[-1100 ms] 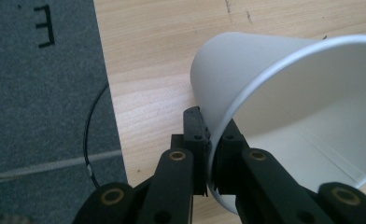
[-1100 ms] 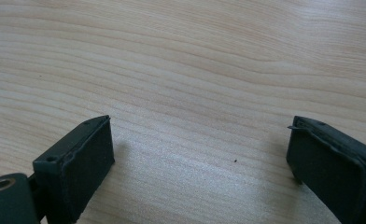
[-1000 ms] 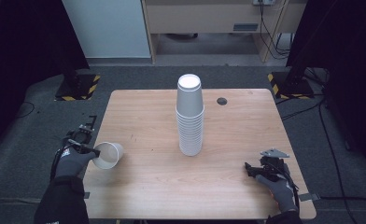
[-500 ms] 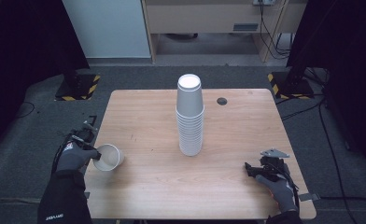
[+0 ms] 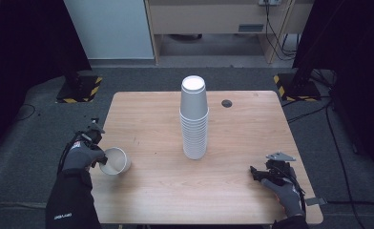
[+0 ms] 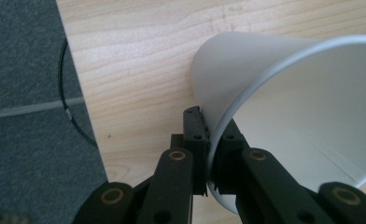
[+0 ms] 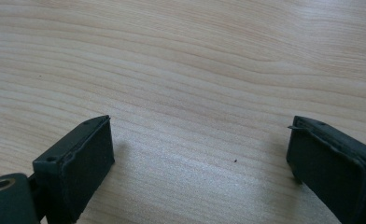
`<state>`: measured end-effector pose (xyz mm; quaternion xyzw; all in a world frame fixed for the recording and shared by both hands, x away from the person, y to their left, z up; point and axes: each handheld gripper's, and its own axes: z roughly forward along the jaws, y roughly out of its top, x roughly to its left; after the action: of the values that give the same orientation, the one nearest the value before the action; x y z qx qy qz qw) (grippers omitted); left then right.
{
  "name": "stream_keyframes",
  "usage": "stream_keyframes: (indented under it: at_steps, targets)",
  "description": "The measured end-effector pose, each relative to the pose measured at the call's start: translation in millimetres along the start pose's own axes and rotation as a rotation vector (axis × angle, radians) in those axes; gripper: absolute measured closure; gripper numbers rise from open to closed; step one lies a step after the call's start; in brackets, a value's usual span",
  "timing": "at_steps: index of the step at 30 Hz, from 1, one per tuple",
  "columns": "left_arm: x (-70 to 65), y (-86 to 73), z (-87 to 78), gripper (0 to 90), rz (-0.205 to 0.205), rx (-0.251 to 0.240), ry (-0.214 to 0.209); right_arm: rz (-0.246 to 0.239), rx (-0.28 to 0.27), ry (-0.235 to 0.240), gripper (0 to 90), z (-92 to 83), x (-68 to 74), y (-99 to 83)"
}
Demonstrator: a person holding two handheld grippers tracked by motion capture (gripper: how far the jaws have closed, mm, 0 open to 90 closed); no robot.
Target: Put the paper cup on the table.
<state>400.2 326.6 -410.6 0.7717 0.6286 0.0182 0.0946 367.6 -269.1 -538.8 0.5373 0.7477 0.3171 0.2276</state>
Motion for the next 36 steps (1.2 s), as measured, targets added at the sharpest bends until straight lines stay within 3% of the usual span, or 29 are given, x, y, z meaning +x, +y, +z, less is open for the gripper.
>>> stream_keyframes:
  at_steps: [8,17,23,28,29,30,31,34,36]
  targets:
    - [1.4,0.0,6.0,83.7,0.004,-0.037,-0.009,0.000,0.000,0.000,7.6,0.0,0.0,0.0]
    - [2.8,2.4,12.3,80.3,0.006,-0.147,0.013,0.000,0.000,0.000,7.6,0.0,0.0,0.0]
    - [1.2,1.9,15.1,77.8,0.018,-0.187,0.013,0.000,0.000,0.000,7.6,0.0,0.0,0.0]
    - [1.0,-3.5,16.2,68.0,0.039,-0.313,0.017,-0.002,0.002,0.001,7.6,-0.1,-0.1,-0.1]
    - [1.0,-3.5,16.2,65.5,0.039,-0.313,0.017,-0.002,0.002,0.001,7.6,-0.1,-0.1,-0.1]
    - [1.3,-7.4,16.1,61.7,0.040,-0.380,0.009,0.000,0.000,0.000,7.6,0.0,0.0,0.0]
    - [1.3,-7.4,16.1,60.8,0.040,-0.380,0.009,-0.003,0.001,0.001,7.6,-0.1,-0.1,-0.1]
    - [3.3,-15.9,13.9,54.2,0.057,-0.509,0.019,0.000,0.000,0.000,7.6,0.0,0.0,0.0]
    - [4.4,-21.9,13.5,51.9,0.035,-0.574,0.007,0.000,0.000,0.000,7.6,0.0,0.0,0.0]
